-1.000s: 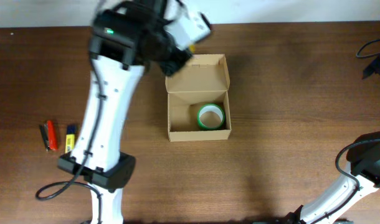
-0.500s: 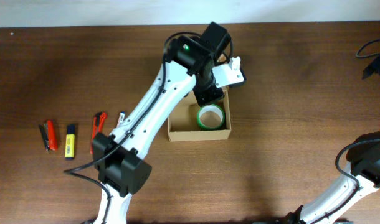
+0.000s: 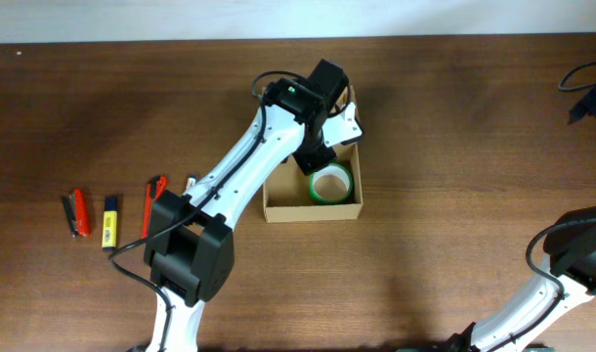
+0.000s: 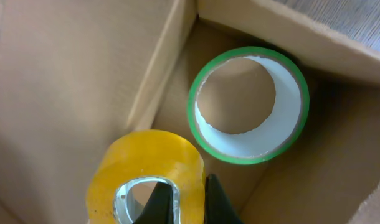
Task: Pack container
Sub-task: 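Carry the yellow tape roll with the left gripper over the box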
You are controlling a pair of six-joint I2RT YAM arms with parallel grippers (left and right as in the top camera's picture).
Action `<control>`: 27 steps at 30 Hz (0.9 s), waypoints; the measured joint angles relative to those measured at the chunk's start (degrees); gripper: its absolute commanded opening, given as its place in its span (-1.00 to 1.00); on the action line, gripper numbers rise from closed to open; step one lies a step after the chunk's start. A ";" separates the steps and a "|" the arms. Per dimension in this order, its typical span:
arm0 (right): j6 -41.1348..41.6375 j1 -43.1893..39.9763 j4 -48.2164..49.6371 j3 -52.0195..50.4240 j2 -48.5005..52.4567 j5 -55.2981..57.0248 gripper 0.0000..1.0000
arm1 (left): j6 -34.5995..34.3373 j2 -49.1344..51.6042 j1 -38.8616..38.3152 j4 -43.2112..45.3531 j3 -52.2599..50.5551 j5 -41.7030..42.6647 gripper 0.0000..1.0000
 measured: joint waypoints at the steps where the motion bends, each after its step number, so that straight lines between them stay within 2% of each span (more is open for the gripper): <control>1: 0.00 0.00 0.00 0.00 0.00 0.00 0.99 | -0.22 0.00 -0.04 0.15 -0.42 0.02 -0.97; 27: 0.00 0.00 0.00 0.02 0.00 0.00 0.98 | -3.67 3.72 -5.68 1.01 -0.98 -0.20 -0.97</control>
